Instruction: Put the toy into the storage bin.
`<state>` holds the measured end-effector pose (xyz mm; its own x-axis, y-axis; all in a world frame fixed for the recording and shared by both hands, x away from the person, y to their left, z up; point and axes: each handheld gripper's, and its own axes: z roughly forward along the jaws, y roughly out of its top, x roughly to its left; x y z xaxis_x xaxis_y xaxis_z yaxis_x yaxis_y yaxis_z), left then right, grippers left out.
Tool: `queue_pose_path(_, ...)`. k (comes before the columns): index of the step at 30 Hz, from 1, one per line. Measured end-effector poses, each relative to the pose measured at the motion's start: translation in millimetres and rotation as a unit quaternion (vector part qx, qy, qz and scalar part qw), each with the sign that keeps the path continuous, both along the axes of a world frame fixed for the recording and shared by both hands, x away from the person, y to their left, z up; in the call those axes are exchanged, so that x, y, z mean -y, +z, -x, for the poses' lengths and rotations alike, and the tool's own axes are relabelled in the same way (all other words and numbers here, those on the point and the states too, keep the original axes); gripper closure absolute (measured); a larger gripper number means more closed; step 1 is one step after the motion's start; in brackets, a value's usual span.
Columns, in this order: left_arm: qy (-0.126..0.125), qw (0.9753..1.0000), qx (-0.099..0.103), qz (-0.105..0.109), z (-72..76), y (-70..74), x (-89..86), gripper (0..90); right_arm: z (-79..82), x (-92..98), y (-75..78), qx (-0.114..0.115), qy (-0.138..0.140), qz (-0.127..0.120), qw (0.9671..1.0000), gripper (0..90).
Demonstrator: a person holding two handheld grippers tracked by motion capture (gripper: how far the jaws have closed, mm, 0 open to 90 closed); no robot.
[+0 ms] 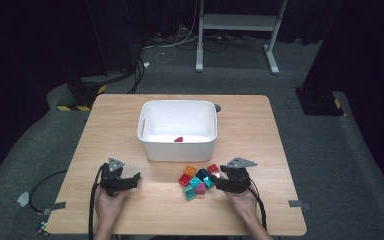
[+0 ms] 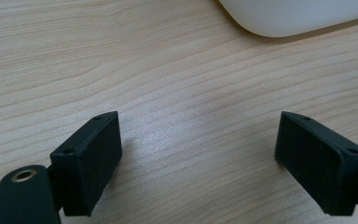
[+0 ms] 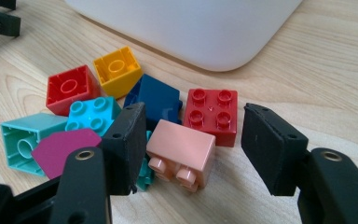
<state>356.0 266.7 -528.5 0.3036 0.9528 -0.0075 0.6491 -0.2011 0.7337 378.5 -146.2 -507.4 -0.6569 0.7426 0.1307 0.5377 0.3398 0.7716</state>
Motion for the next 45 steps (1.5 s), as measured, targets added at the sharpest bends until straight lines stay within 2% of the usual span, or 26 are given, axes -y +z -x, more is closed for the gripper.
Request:
queue_pose_path(14,0.0,1.0,0.0,0.0,0.0,0.0,0.0,14.6,3.2,0.2,-6.3,-0.001,-0.007,0.021,0.9998,49.2)
queue_pose_path(21,0.0,1.0,0.0,0.0,0.0,0.0,0.0,14.6,5.4,0.3,-5.6,0.011,-0.01,0.035,0.9993,56.7)
queue_pose_path(25,0.0,1.0,0.0,0.0,0.0,0.0,0.0,14.6,6.8,1.2,-4.2,0.017,-0.007,0.044,0.9989,58.0)
queue_pose_path(31,0.0,1.0,0.0,0.001,0.0,0.0,0.1,14.6,9.1,3.6,-0.5,0.028,-0.008,0.04,0.9988,58.5)
queue_pose_path(39,0.0,1.0,0.0,0.001,0.0,0.0,0.1,14.6,9.4,13.4,7.5,0.026,-0.006,0.03,0.9992,58.6)
queue_pose_path(45,0.0,1.0,0.0,0.0,0.0,0.0,-0.1,14.7,7.6,21.4,20.0,0.026,0.002,0.01,0.9996,58.6)
